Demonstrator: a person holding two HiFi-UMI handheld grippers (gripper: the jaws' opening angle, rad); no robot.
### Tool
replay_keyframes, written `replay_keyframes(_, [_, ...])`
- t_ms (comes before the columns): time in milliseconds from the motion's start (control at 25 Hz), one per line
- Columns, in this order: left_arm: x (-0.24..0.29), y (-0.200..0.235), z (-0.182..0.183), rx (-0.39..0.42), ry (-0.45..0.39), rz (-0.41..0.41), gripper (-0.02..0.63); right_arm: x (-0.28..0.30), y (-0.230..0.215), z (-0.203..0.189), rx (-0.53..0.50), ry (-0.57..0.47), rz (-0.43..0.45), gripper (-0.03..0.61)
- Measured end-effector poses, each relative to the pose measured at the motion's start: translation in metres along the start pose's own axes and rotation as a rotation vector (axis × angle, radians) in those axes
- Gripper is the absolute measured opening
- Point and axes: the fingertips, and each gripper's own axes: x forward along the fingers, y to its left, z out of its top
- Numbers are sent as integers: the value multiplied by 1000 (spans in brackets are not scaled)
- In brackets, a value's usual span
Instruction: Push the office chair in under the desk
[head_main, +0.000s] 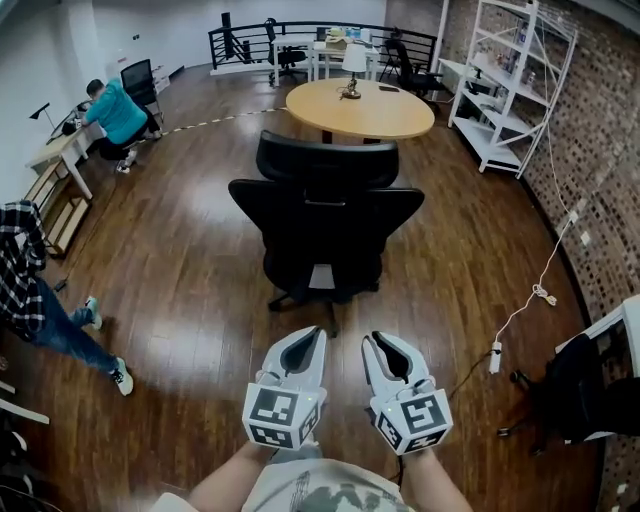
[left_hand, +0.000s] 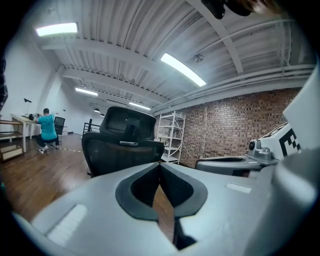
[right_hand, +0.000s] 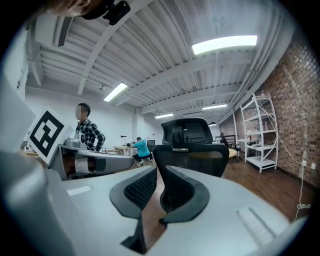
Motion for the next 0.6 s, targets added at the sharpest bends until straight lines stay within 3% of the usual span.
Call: replay_keyframes(600, [42,74,23,7,-16,-31,11,76,-10,18,-11,-21,-45,78])
